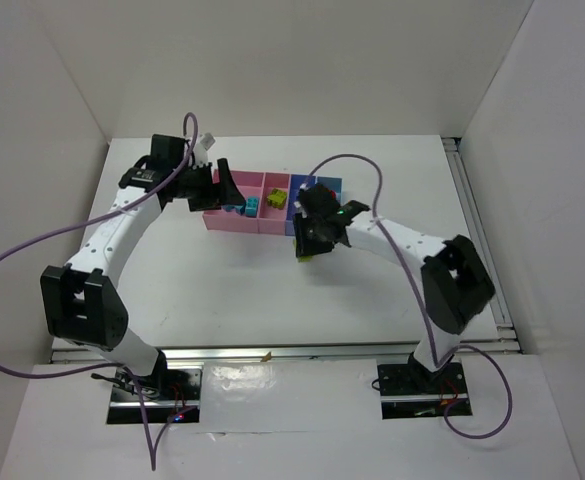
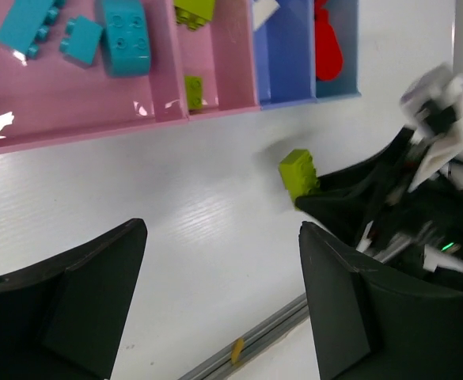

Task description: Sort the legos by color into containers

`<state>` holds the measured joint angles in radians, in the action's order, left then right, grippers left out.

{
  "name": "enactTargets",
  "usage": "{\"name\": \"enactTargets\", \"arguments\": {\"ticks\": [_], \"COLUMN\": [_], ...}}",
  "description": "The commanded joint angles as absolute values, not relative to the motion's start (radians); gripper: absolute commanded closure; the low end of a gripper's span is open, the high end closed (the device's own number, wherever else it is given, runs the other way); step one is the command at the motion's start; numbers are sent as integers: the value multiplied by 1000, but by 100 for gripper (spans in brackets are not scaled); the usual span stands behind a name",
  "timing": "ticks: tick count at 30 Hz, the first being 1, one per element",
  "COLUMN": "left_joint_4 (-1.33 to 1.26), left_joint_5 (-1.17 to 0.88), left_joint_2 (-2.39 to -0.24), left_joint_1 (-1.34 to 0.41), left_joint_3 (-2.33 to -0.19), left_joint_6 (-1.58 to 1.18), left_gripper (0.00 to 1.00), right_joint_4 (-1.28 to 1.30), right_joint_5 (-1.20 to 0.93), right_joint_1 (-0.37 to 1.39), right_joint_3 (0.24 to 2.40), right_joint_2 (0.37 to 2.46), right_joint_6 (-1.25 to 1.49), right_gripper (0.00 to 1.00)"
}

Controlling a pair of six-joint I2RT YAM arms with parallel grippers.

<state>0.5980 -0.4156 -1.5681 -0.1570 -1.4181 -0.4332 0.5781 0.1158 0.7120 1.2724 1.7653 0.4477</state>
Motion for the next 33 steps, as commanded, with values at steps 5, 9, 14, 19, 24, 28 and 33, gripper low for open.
{"name": "enactTargets", "arguments": {"ticks": [5,9,14,19,24,28,33], "left_joint_4": [494,494,471,430,344,299,241], "left_joint_5": [-652,-630,-566,-401,-373,-373,-397], "left_joint_2": [-1419,-1384,-1394,-1404,-1394,-1394,-1404], "left_joint_1": [-201,-287,-420,-550,-581,-591,-600], "left_joint_3": [-1365,-1356,-1379,-1379,-1344,-1353,-1353], "left_joint_6": [-213,-144,-98,-28,-15,-28,-38], "left_gripper": [10,5,0,0,0,3,10], "right_joint_4": [370,256,10,-142,-167,-167,-150], "right_joint_5": [-616,-929,-1132,-1241,-1259,-1238,-1218], "right_joint_1": [445,339,246,201,173,164,155], "right_joint_3": [1206,1175,1111,1082,1081,1072,1072], "right_joint_2": [1494,1457,1448,1427,1396,1376,1344], "right_joint_6": [423,526,719,897,946,946,960], "right_gripper": [82,82,82,82,82,81,81]}}
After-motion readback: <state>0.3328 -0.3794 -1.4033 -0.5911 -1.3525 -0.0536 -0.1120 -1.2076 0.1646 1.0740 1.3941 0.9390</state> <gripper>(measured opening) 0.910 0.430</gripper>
